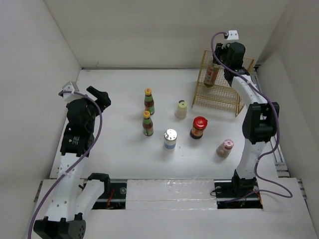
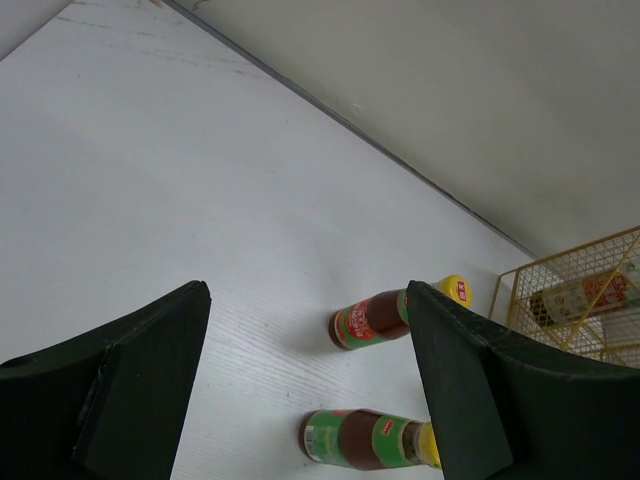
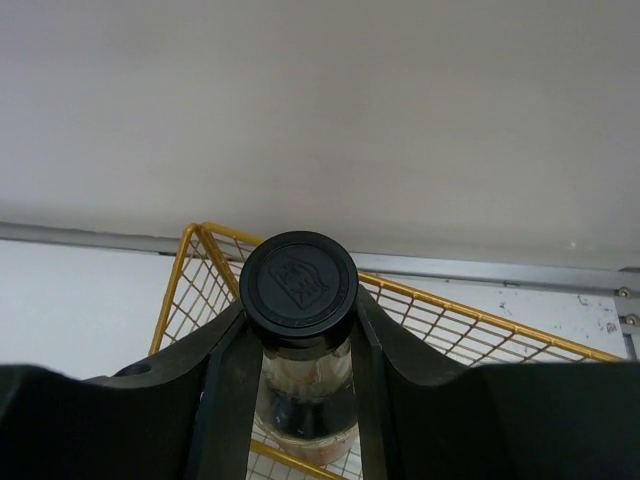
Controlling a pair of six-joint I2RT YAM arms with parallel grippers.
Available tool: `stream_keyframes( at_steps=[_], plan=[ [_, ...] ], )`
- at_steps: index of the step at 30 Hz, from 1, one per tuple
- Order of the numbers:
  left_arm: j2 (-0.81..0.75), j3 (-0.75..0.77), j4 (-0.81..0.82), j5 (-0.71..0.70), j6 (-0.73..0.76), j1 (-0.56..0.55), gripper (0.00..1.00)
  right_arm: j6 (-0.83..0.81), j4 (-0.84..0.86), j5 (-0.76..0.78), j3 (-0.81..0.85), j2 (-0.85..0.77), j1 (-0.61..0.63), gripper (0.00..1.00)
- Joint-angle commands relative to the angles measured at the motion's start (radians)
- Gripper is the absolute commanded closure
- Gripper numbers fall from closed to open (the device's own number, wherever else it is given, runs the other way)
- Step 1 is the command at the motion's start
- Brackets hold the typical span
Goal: Organize the condiment bottles
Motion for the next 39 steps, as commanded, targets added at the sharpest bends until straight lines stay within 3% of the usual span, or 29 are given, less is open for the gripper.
stream_keyframes(
  at_steps=[1,2,5,6,8,10,13,16,18,19,20,21,24,26,27,31,39],
  plan=[
    [-0.003,0.014,0.051,0.016,0.013,0.004,0.25,0.024,0.168,0.015,-0.023,-0.122,0.014,0.82],
    [-0.003,0.014,0.051,0.025,0.013,0.004,0.25,0.024,0.168,0.015,-0.032,-0.122,0.014,0.78],
    [-0.003,0.014,0.051,0.025,0.013,0.004,0.25,0.035,0.168,0.015,-0.056,-0.133,0.014,0.55],
    [-0.003,0.014,0.051,0.025,0.013,0.004,0.25,0.045,0.168,0.015,-0.066,-0.142,0.014,0.41],
    [-0.003,0.014,0.051,0.034,0.013,0.004,0.25,0.045,0.168,0.015,-0.066,-0.157,0.014,0.29],
    [-0.003,0.014,0.060,0.035,0.013,0.004,0.25,0.045,0.158,0.005,-0.053,-0.176,0.014,0.19],
    [-0.003,0.014,0.060,0.044,0.013,0.004,0.25,0.045,0.132,-0.008,-0.019,-0.219,0.014,0.12],
    [-0.003,0.014,0.060,0.044,0.013,0.004,0.24,0.045,0.103,-0.063,-0.019,-0.271,0.037,0.11],
    [-0.003,0.014,0.060,0.044,0.013,0.004,0.24,0.055,0.103,-0.101,-0.077,-0.317,0.061,0.17],
    [-0.003,0.014,0.060,0.044,0.013,0.004,0.24,0.067,0.103,-0.147,-0.103,-0.331,0.077,0.27],
    [-0.003,0.014,0.060,0.044,0.013,0.004,0.24,0.076,0.103,-0.178,-0.130,-0.343,0.118,0.46],
    [-0.003,0.014,0.060,0.044,0.013,0.004,0.24,0.087,0.103,-0.211,-0.182,-0.357,0.144,0.75],
    [-0.003,0.005,0.060,0.053,0.013,0.004,0.24,0.096,0.112,-0.296,-0.273,-0.357,0.278,0.88],
    [-0.013,0.005,0.060,0.053,0.013,0.004,0.24,0.069,0.112,-0.325,-0.298,-0.348,0.342,0.79],
    [-0.013,0.005,0.060,0.053,0.013,0.004,0.24,0.068,0.112,-0.337,-0.298,-0.334,0.388,0.61],
    [-0.013,0.005,0.060,0.064,0.013,0.013,0.24,0.059,0.102,-0.391,-0.321,-0.291,0.456,0.23],
    [-0.013,0.005,0.069,0.073,0.013,0.013,0.24,0.025,0.026,-0.365,-0.228,-0.136,0.522,0.18]
  ],
)
